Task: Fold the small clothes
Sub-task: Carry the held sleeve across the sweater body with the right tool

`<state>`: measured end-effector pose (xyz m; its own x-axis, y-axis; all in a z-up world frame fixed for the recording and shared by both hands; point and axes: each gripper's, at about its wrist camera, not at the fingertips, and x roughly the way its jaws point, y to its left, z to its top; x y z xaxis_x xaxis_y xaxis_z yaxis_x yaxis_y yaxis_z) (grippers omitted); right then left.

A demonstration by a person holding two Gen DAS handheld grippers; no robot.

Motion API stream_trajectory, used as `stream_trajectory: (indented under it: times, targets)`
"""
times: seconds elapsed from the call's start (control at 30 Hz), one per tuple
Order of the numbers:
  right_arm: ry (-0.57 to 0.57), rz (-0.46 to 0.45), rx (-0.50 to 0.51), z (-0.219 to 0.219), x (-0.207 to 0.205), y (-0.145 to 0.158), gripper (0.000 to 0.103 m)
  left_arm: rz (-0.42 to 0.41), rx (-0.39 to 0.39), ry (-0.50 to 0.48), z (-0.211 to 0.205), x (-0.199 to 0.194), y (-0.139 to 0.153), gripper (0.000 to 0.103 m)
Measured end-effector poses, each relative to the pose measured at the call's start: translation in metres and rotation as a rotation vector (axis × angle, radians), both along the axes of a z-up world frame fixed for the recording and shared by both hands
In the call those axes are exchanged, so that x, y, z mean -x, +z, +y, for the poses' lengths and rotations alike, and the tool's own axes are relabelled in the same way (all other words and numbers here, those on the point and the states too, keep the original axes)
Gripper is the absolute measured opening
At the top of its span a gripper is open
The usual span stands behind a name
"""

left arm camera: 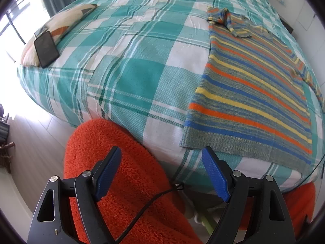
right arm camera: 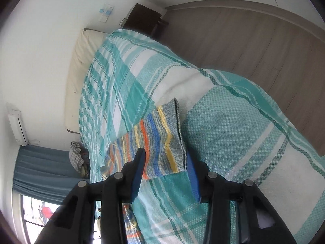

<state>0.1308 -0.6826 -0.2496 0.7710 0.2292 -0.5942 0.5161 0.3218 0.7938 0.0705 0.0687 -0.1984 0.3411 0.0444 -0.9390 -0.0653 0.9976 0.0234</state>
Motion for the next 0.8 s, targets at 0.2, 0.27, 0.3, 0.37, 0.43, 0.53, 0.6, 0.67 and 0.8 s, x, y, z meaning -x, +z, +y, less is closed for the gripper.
stream_trajectory:
  times: [0.2,0.27,0.3,0.37,0.43,0.53,0.6,0.67,0.8]
  targets:
    - [0.033,-0.134,-0.043,0.015,0.006,-0.004,0.069,-0.004,-0.008,-0.007,-0.003,0.000,0.001,0.083]
    - [0.058,-0.193,-0.066,0.018,0.004,-0.001,0.071,0.001,-0.011,-0.007,-0.003,0.000,0.000,0.083]
    - [0.071,-0.240,-0.106,0.018,0.001,0.001,0.071,0.003,-0.013,-0.007,-0.003,0.000,-0.001,0.083]
    - [0.060,-0.298,-0.138,0.015,-0.002,0.006,0.071,0.006,-0.013,-0.005,-0.003,0.001,-0.002,0.083]
    - [0.049,-0.181,-0.057,0.011,-0.007,0.010,0.071,0.006,-0.012,-0.004,-0.003,0.002,-0.002,0.083]
    - [0.116,-0.059,0.046,0.013,-0.015,0.010,0.071,0.006,-0.007,0.000,-0.002,0.002,-0.003,0.083]
    - [0.179,-0.041,0.106,0.019,-0.019,0.012,0.071,0.011,-0.003,0.003,-0.001,0.003,-0.004,0.083]
    - [0.242,-0.017,0.159,0.026,-0.024,0.013,0.067,0.020,-0.001,0.002,-0.001,0.002,-0.006,0.083]
    - [0.306,0.129,0.307,0.030,-0.036,0.022,0.003,0.019,-0.004,-0.002,-0.002,0.003,-0.006,0.083]
